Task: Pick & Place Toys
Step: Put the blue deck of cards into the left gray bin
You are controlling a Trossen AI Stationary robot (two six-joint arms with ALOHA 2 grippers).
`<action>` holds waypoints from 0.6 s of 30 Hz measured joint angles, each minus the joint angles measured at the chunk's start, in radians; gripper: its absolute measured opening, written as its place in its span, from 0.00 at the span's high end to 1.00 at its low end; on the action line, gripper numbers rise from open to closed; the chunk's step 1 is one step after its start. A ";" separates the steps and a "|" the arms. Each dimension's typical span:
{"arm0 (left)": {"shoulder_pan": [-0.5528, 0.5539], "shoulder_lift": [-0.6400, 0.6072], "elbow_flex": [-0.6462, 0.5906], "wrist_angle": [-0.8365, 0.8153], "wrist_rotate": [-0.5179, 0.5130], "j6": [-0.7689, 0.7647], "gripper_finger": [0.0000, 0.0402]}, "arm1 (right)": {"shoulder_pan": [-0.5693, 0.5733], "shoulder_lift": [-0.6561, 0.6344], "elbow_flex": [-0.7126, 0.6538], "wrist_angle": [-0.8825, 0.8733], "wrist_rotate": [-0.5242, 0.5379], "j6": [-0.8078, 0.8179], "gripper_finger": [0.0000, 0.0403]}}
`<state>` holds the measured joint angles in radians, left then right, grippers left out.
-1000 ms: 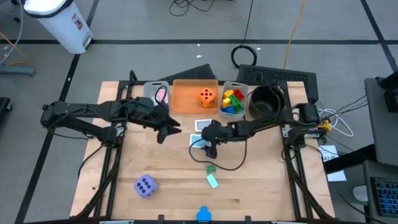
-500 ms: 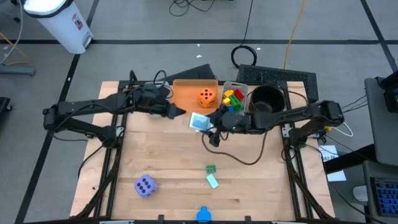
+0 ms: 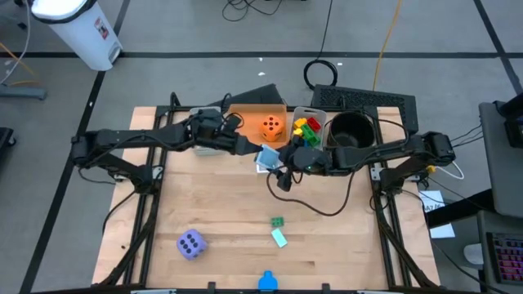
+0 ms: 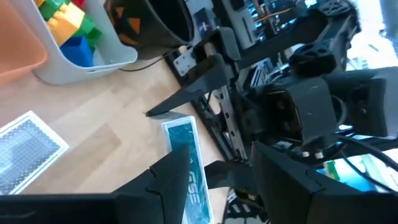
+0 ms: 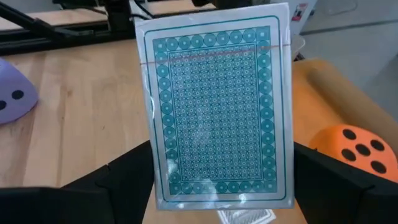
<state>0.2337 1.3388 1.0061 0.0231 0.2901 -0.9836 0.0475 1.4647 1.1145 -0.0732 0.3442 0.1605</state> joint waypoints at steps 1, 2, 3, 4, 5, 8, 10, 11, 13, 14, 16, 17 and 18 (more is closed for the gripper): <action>0.000 0.002 0.000 -0.010 0.001 0.009 0.55 | 0.000 0.000 0.000 -0.009 -0.001 0.004 0.23; 0.000 0.003 0.000 -0.021 -0.003 0.021 0.55 | 0.000 0.000 0.000 -0.019 -0.004 0.009 0.23; 0.001 0.003 0.000 -0.032 -0.007 0.030 0.55 | 0.000 0.000 0.000 -0.030 -0.005 0.016 0.23; 0.001 0.004 0.000 -0.042 -0.011 0.043 0.55 | 0.000 0.000 0.000 -0.039 -0.005 0.026 0.23; 0.001 0.004 0.000 -0.055 -0.018 0.052 0.55 | 0.000 -0.001 0.001 -0.049 -0.004 0.036 0.23; 0.003 0.005 0.000 -0.076 -0.017 0.054 0.55 | 0.000 -0.002 0.002 -0.067 -0.005 0.042 0.23; 0.003 0.005 0.000 -0.089 -0.006 0.047 0.55 | 0.000 -0.002 0.002 -0.066 -0.005 0.043 0.23; 0.003 0.005 0.000 -0.099 -0.003 0.047 0.55 | 0.000 -0.002 0.002 -0.066 -0.004 0.040 0.23; 0.003 0.005 0.000 -0.122 -0.003 0.048 0.55 | 0.000 -0.002 0.002 -0.063 -0.004 0.036 0.23; 0.003 0.005 0.000 -0.127 -0.004 0.046 0.55 | 0.000 -0.002 0.003 -0.062 -0.004 0.035 0.23; 0.003 0.004 0.000 -0.134 -0.010 0.042 0.55 | 0.000 -0.002 0.003 -0.062 -0.005 0.033 0.23; 0.003 0.004 0.000 -0.133 -0.021 0.042 0.55 | 0.000 -0.002 0.003 -0.062 -0.005 0.033 0.23; 0.001 0.004 0.000 -0.133 -0.034 0.042 0.55 | 0.000 -0.002 0.003 -0.062 -0.005 0.031 0.23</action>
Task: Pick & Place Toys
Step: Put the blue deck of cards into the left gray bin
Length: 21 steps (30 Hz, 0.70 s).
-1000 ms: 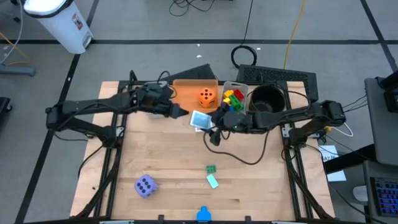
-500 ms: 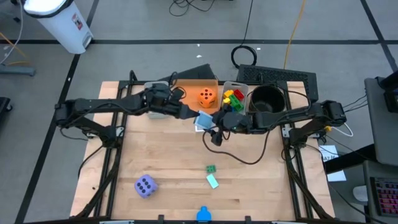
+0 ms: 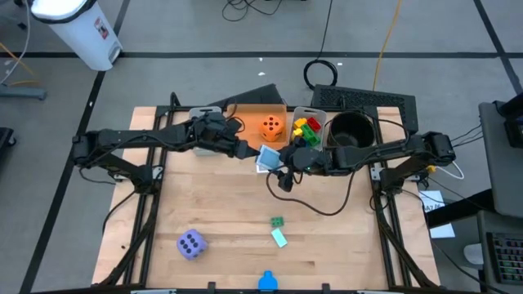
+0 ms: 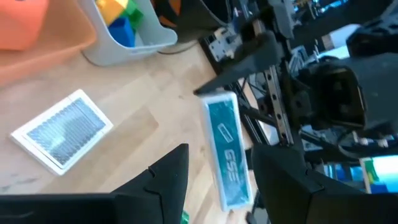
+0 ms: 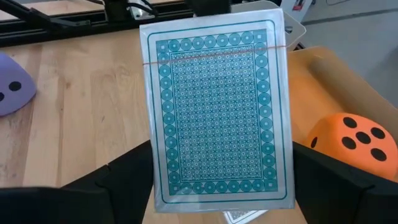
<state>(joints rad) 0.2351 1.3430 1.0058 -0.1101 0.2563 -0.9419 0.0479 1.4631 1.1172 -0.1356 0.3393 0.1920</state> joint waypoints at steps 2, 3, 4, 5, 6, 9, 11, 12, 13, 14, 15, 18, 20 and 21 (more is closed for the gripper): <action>-0.001 0.000 0.000 0.003 -0.025 0.000 0.55 | 0.000 0.000 0.000 0.007 0.000 -0.003 0.23; -0.001 0.000 0.000 0.009 -0.032 0.000 0.55 | 0.000 0.000 0.000 0.015 0.000 -0.005 0.23; -0.001 0.000 0.000 0.017 -0.037 -0.001 0.55 | 0.000 0.000 0.000 0.024 0.000 -0.006 0.23; -0.001 0.005 0.000 0.030 -0.039 -0.001 0.55 | 0.000 0.000 0.000 0.034 0.000 -0.010 0.23; -0.002 0.014 0.000 0.056 -0.037 -0.002 0.55 | 0.000 0.000 0.000 0.047 0.000 -0.017 0.23; -0.006 0.044 0.000 0.107 -0.020 -0.016 0.55 | 0.000 0.000 0.000 0.065 0.001 -0.029 0.23; -0.011 0.063 0.000 0.132 -0.018 -0.035 0.55 | 0.000 0.000 0.000 0.066 0.002 -0.029 0.23; -0.014 0.070 0.000 0.129 -0.017 -0.038 0.55 | 0.000 0.000 0.000 0.062 0.002 -0.029 0.23; -0.014 0.076 0.000 0.130 -0.016 -0.039 0.55 | 0.000 0.000 0.000 0.058 0.002 -0.028 0.23; -0.014 0.079 0.000 0.128 -0.014 -0.039 0.55 | 0.000 0.000 0.000 0.055 0.002 -0.027 0.23; -0.014 0.079 0.000 0.126 -0.009 -0.037 0.55 | 0.000 0.000 0.000 0.050 0.002 -0.024 0.23; -0.014 0.078 0.000 0.127 0.001 -0.035 0.61 | 0.000 0.000 0.000 0.049 0.002 -0.022 0.23; -0.013 0.079 0.000 0.130 0.010 -0.034 0.67 | 0.000 0.000 0.000 0.047 0.002 -0.022 0.23; -0.011 0.079 0.000 0.130 0.015 -0.034 0.71 | 0.000 0.000 0.000 0.047 0.002 -0.022 0.23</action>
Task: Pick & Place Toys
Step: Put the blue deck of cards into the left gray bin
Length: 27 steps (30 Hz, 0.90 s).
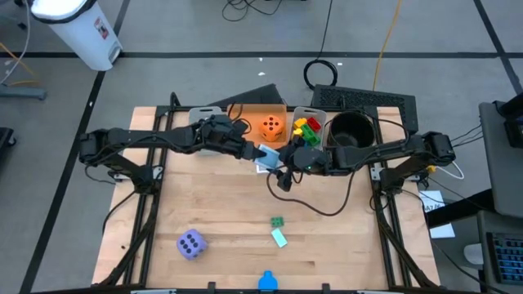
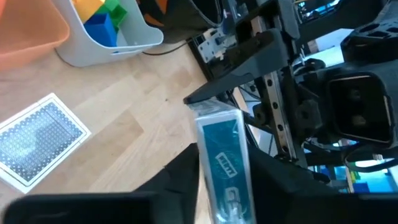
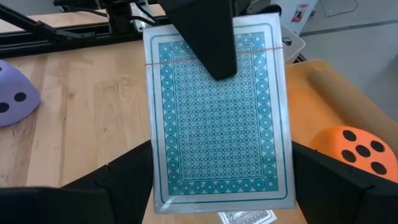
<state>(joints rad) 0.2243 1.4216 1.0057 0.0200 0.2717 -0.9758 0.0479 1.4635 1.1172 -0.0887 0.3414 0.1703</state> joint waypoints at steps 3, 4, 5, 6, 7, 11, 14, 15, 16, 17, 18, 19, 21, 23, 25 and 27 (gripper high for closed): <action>0.006 0.000 0.000 -0.002 0.025 -0.010 0.82 | 0.000 0.000 0.000 0.000 0.007 -0.004 0.23; 0.007 0.000 -0.001 -0.002 0.027 -0.008 0.83 | 0.000 0.000 0.000 0.000 0.006 -0.005 0.22; 0.006 0.000 -0.001 -0.002 0.027 -0.001 0.83 | 0.000 0.000 0.000 0.000 0.003 -0.005 0.22; 0.006 0.000 -0.001 -0.002 0.030 0.013 0.83 | 0.000 0.000 0.000 0.000 0.002 -0.002 0.21; 0.006 -0.004 -0.001 -0.003 0.036 0.028 0.83 | 0.000 -0.001 0.000 0.002 0.000 0.009 0.21; 0.011 -0.026 -0.002 0.007 0.054 0.076 0.83 | -0.004 -0.030 0.000 0.010 -0.014 0.068 0.19; 0.029 -0.053 -0.001 -0.010 0.075 0.116 0.81 | -0.017 -0.067 0.000 0.014 -0.016 0.114 0.16; 0.036 -0.063 0.000 -0.024 0.077 0.126 0.81 | -0.023 -0.086 0.000 0.010 -0.009 0.126 0.15; 0.045 -0.076 -0.001 -0.047 0.076 0.139 0.81 | -0.030 -0.105 0.000 0.010 -0.006 0.137 0.15; 0.052 -0.087 -0.002 -0.062 0.078 0.153 0.82 | -0.038 -0.124 0.000 0.010 -0.005 0.144 0.14; 0.059 -0.096 -0.002 -0.060 0.078 0.169 0.82 | -0.046 -0.141 0.000 0.010 -0.004 0.150 0.13; 0.068 -0.110 0.000 -0.061 0.078 0.184 0.83 | -0.052 -0.159 0.000 0.010 -0.004 0.158 0.13; 0.093 -0.151 -0.001 -0.119 0.080 0.224 0.83 | -0.064 -0.191 0.000 0.006 -0.004 0.171 0.12; 0.116 -0.182 0.001 -0.155 0.079 0.275 0.83 | -0.074 -0.220 0.000 0.010 -0.005 0.187 0.12; 0.151 -0.225 0.000 -0.257 0.076 0.329 0.83 | -0.076 -0.244 0.000 0.008 -0.004 0.205 0.12; 0.188 -0.262 -0.001 -0.353 0.063 0.383 0.82 | -0.076 -0.260 0.000 0.010 -0.002 0.211 0.12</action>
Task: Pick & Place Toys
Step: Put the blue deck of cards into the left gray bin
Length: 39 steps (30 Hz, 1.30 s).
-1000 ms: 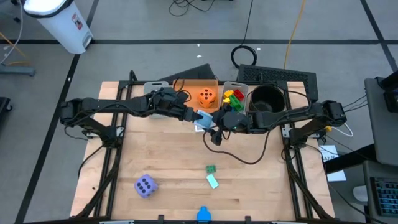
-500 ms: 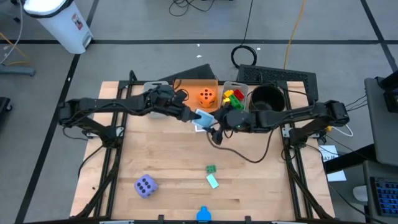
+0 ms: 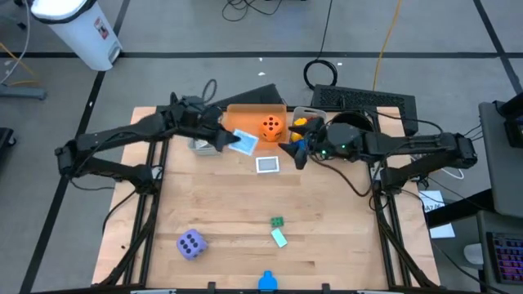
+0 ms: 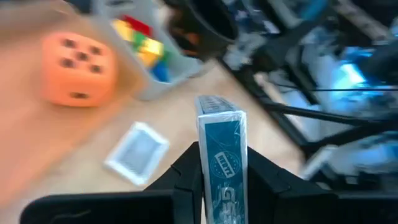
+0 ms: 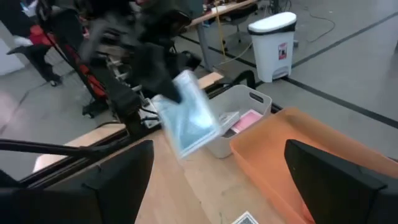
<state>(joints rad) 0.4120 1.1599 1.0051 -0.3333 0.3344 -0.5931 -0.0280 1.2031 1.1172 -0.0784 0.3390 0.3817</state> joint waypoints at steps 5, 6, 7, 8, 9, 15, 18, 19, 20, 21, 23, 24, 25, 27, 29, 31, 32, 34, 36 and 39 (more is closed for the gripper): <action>0.130 -0.054 0.000 -0.228 -0.025 0.148 0.83 | 0.001 -0.013 0.000 -0.001 -0.001 0.031 0.13; 0.160 -0.056 0.000 -0.252 -0.022 0.173 0.83 | 0.001 -0.012 0.000 -0.001 -0.001 0.044 0.13; 0.190 -0.056 0.000 -0.277 -0.020 0.196 0.83 | 0.001 -0.010 0.000 -0.001 0.000 0.053 0.13; 0.221 -0.056 0.000 -0.298 -0.019 0.221 0.83 | 0.000 -0.006 0.000 0.000 0.000 0.056 0.13; 0.252 -0.054 0.000 -0.313 -0.020 0.247 0.82 | 0.000 -0.001 0.000 -0.001 0.000 0.056 0.14; 0.423 -0.019 0.001 -0.367 -0.012 0.378 0.82 | 0.000 0.036 0.000 -0.003 0.000 0.091 0.14; 0.504 0.022 0.050 -0.430 -0.015 0.482 0.83 | 0.000 0.056 0.000 -0.003 0.000 0.107 0.14; 0.525 0.044 0.079 -0.464 -0.023 0.524 0.83 | 0.000 0.061 0.000 -0.005 0.000 0.108 0.14; 0.543 0.071 0.114 -0.505 -0.032 0.566 0.82 | 0.000 0.067 0.000 -0.008 0.000 0.108 0.14; 0.556 0.099 0.154 -0.545 -0.041 0.605 0.81 | 0.000 0.073 0.000 -0.008 0.000 0.109 0.14; 0.576 0.163 0.240 -0.601 -0.061 0.669 0.80 | 0.000 0.083 0.000 -0.008 0.000 0.119 0.14; 0.584 0.194 0.280 -0.627 -0.066 0.699 0.80 | 0.000 0.090 0.000 -0.008 0.000 0.127 0.14; 0.590 0.223 0.318 -0.655 -0.071 0.729 0.80 | 0.000 0.094 0.000 -0.009 0.000 0.133 0.14; 0.599 0.280 0.386 -0.702 -0.073 0.791 0.82 | 0.000 0.105 0.000 -0.009 0.000 0.134 0.14; 0.604 0.334 0.450 -0.752 -0.075 0.861 0.83 | 0.000 0.106 0.000 -0.017 0.000 0.134 0.14; 0.608 0.387 0.501 -0.805 -0.074 0.921 0.83 | 0.000 0.105 0.000 -0.021 0.000 0.133 0.14; 0.610 0.411 0.519 -0.830 -0.074 0.944 0.82 | 0.000 0.105 0.000 -0.027 0.000 0.130 0.14; 0.615 0.454 0.534 -0.857 -0.074 0.967 0.81 | 0.000 0.105 0.000 -0.044 0.000 0.113 0.14; 0.628 0.487 0.535 -0.882 -0.068 0.988 0.79 | 0.000 0.102 0.000 -0.068 0.000 0.089 0.14; 0.634 0.534 0.536 -0.947 -0.048 1.015 0.81 | -0.002 0.099 0.000 -0.113 -0.002 0.069 0.14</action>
<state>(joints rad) 1.0455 1.6944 1.5410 -1.2804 0.2862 0.4221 -0.0298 1.3022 1.1168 -0.1917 0.3368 0.4504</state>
